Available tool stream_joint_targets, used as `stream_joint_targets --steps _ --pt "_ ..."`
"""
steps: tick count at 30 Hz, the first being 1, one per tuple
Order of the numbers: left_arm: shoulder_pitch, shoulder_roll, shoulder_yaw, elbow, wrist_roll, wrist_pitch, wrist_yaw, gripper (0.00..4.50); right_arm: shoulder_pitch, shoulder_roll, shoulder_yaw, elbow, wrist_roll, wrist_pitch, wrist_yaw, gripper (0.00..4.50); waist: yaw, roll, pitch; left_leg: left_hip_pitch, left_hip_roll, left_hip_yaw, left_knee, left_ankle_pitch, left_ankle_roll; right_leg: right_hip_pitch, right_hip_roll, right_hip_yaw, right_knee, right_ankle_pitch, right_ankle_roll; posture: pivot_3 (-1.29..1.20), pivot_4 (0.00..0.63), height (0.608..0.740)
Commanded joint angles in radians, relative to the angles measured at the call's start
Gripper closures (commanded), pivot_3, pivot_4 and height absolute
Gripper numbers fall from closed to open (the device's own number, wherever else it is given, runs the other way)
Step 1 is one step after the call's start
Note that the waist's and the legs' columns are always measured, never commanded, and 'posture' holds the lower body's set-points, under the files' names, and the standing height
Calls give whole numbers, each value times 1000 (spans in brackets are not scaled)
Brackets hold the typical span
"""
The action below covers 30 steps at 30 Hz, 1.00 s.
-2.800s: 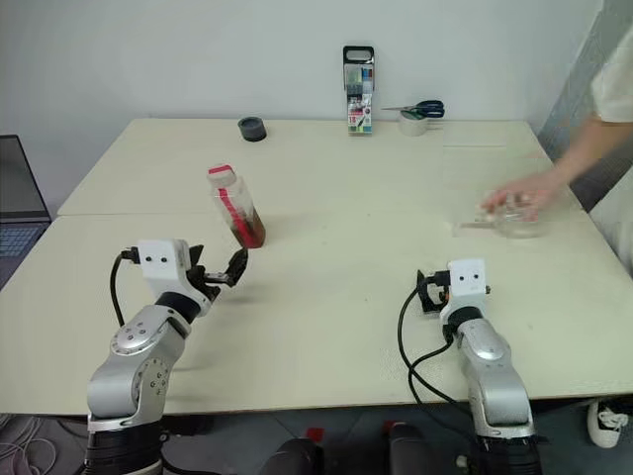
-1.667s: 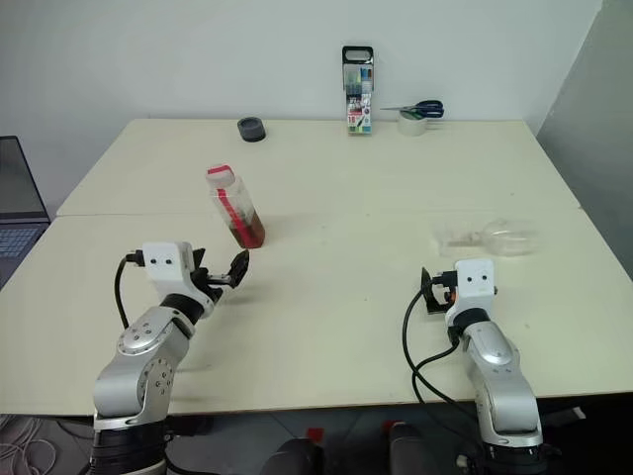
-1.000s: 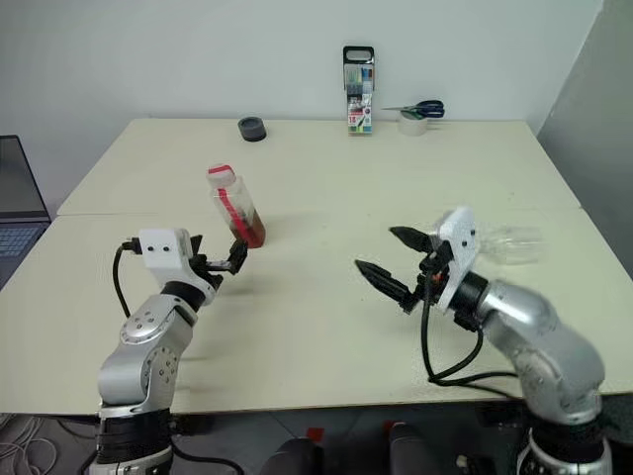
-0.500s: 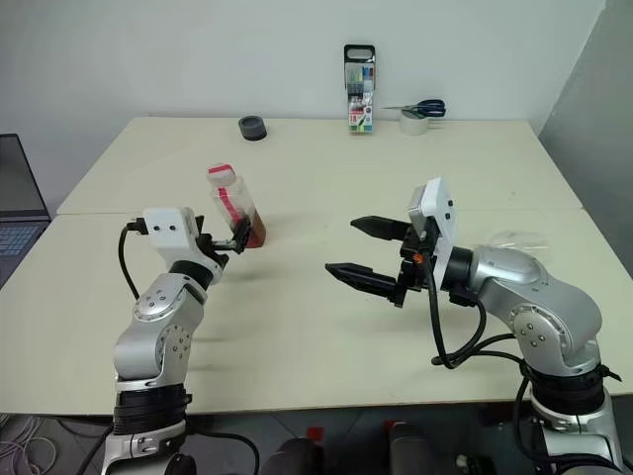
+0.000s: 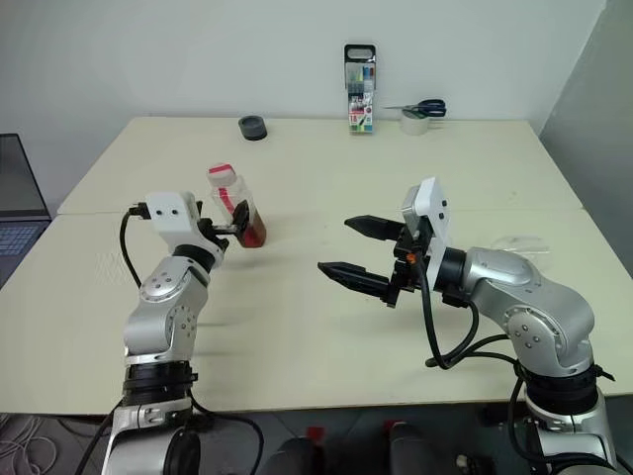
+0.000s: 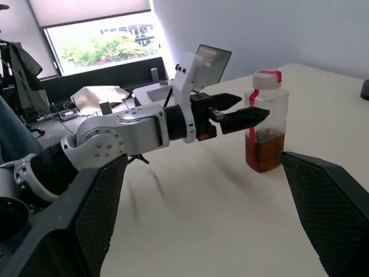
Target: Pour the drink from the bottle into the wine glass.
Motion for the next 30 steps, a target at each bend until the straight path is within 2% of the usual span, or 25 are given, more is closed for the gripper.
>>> stream_joint_targets --steps 1,10,18,21,27,28,30 --pt "-56 14 -5 85 22 -92 -18 13 -17 -10 -12 -36 18 -6 -11 0 0 0 0 0 0 0 0 0 0 0 0 0 0 0 0 0 150 740" --pt "-157 24 -8 289 33 -222 -60 13 -22 -16 -17 -42 32 1 -39 0 0 0 0 0 0 0 0 0 0 -1 0 0 0 0 0 0 150 740" --pt "-201 21 -2 368 26 -281 -88 13 -21 -16 -16 -51 47 10 -60 0 -1 0 0 -1 0 0 0 0 0 -1 -1 0 0 0 0 0 150 740" --pt "-198 14 4 369 10 -291 -103 587 -22 -11 -18 -49 55 12 -69 0 -1 0 0 -1 0 0 0 0 0 -1 -1 0 0 0 0 0 150 740" --pt "-184 17 6 363 8 -295 -105 2433 -19 -7 -17 -55 74 17 -88 0 -1 0 0 -1 0 0 0 0 0 -1 -1 0 0 0 0 0 150 740" --pt "-182 18 7 363 8 -295 -104 2579 -19 -7 -15 -54 75 16 -90 0 -1 0 0 -1 0 0 0 0 0 -1 -1 0 0 0 0 0 150 740" --pt "-178 20 8 361 9 -293 -102 2594 -20 -8 -13 -52 76 13 -92 0 -1 0 0 -1 0 0 0 0 0 -1 -1 0 0 0 0 0 150 740"
